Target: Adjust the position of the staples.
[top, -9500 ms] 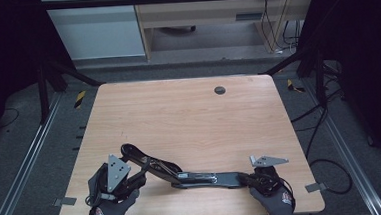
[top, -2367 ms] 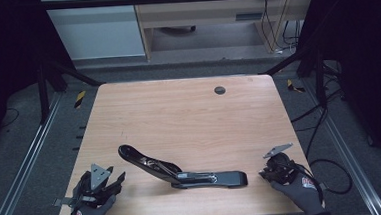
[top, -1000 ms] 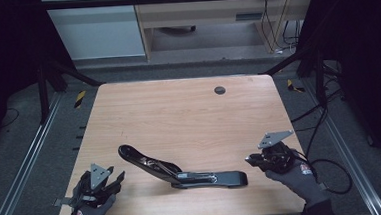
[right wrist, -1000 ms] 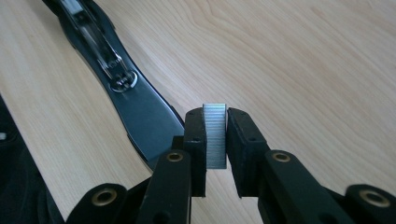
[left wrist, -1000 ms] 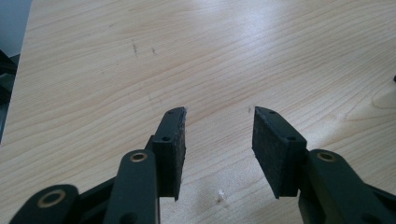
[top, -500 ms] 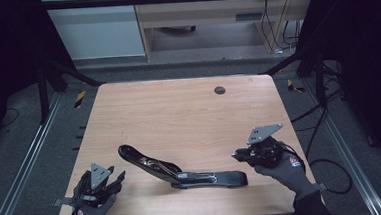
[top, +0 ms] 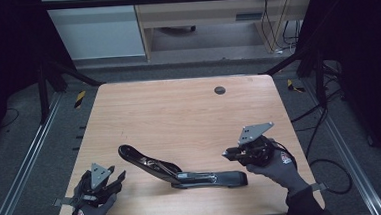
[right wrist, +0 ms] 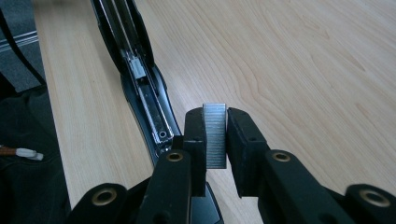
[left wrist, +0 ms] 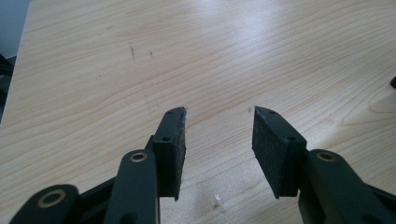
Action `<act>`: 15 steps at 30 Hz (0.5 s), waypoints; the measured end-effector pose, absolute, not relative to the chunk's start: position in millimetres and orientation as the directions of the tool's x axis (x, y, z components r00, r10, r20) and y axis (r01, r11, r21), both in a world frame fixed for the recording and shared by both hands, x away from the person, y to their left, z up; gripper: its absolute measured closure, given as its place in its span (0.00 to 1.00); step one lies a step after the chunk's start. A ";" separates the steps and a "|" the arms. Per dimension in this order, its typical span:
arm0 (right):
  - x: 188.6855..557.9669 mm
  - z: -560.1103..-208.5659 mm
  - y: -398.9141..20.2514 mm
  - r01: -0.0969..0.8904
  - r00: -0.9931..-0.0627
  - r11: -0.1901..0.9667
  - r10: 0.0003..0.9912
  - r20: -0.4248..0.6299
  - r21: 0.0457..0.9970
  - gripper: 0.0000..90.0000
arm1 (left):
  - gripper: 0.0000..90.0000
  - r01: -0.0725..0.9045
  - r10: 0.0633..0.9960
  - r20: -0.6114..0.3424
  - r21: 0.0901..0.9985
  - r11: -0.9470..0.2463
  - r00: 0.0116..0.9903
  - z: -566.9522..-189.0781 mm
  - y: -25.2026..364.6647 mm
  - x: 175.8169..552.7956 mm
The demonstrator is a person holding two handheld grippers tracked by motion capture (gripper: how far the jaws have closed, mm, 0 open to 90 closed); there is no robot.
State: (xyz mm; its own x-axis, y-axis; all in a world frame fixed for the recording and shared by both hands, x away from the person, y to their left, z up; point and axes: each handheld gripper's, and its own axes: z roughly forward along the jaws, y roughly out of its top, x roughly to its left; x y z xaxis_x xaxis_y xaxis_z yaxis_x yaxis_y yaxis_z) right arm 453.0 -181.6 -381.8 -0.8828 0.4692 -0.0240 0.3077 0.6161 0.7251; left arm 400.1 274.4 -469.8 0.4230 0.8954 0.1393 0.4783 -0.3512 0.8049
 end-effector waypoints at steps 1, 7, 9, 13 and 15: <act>453.4 -381.2 -181.1 0.303 -0.886 0.617 0.464 -0.024 0.726 0.87 | 0.61 0.478 0.895 0.139 0.805 -0.351 0.423 -469.8 274.4 400.2; 456.7 -381.6 -172.4 0.286 -0.899 0.627 0.437 -0.024 0.725 0.87 | 0.61 0.478 0.895 0.139 0.805 -0.352 0.424 -469.6 274.8 400.2; 457.1 -382.1 -170.1 0.279 -0.903 0.629 0.429 -0.024 0.725 0.87 | 0.61 0.477 0.895 0.138 0.806 -0.351 0.424 -469.7 274.6 400.2; 458.3 -381.9 -166.0 0.269 -0.911 0.639 0.412 -0.026 0.721 0.87 | 0.61 0.479 0.895 0.136 0.805 -0.350 0.425 -470.4 273.8 400.9; 458.9 -381.6 -164.2 0.262 -0.915 0.642 0.404 -0.027 0.721 0.87 | 0.61 0.477 0.895 0.137 0.806 -0.350 0.425 -469.9 273.9 400.7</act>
